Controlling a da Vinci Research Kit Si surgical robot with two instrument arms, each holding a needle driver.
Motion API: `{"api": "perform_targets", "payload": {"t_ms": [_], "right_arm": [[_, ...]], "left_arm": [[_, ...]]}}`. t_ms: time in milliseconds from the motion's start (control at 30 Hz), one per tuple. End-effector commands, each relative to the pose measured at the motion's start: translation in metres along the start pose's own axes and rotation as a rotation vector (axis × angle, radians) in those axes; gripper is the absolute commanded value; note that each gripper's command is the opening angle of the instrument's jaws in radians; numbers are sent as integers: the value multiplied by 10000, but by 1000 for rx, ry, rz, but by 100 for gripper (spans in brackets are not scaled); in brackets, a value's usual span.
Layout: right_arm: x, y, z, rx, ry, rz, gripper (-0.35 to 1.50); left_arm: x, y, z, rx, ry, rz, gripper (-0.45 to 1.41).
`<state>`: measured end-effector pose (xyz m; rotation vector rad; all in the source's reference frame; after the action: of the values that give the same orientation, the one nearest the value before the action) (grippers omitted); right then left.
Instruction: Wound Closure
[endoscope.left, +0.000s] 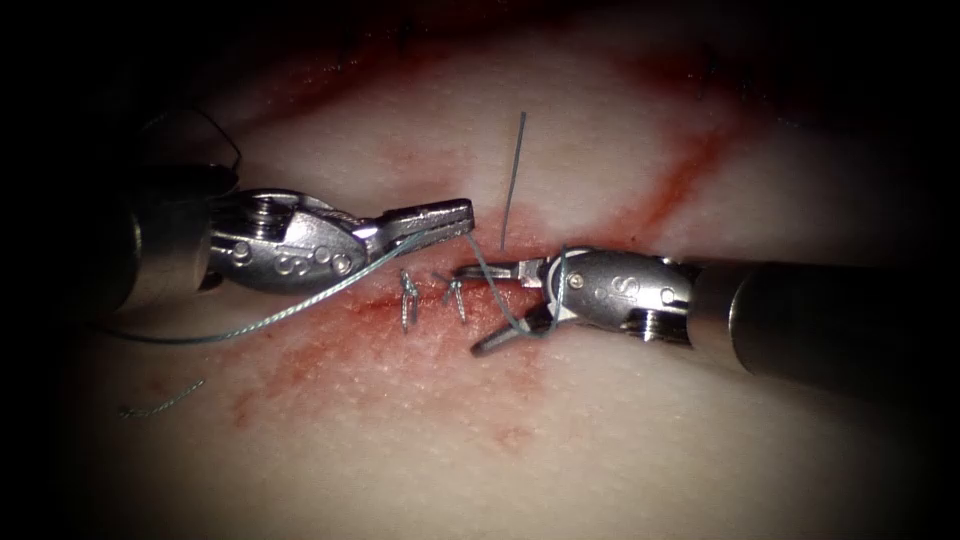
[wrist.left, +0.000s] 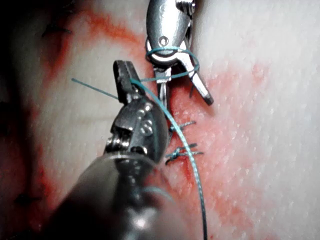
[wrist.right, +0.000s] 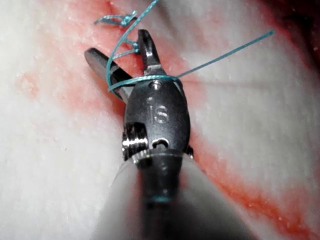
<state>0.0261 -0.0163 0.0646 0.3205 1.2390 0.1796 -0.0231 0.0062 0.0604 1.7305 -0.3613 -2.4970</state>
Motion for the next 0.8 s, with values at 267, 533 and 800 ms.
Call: {"api": "perform_targets", "payload": {"t_ms": [267, 533, 800], "right_arm": [[-1, 0, 6, 59, 129, 19, 86], [1, 1, 5, 63, 256, 88, 84], [11, 8, -3, 63, 465, 187, 83]], "left_arm": [[-56, 9, 36, -53, 39, -68, -45], [-86, 20, 44, -71, 68, -65, -45], [-104, 25, 45, -75, 73, -59, -45]]}}
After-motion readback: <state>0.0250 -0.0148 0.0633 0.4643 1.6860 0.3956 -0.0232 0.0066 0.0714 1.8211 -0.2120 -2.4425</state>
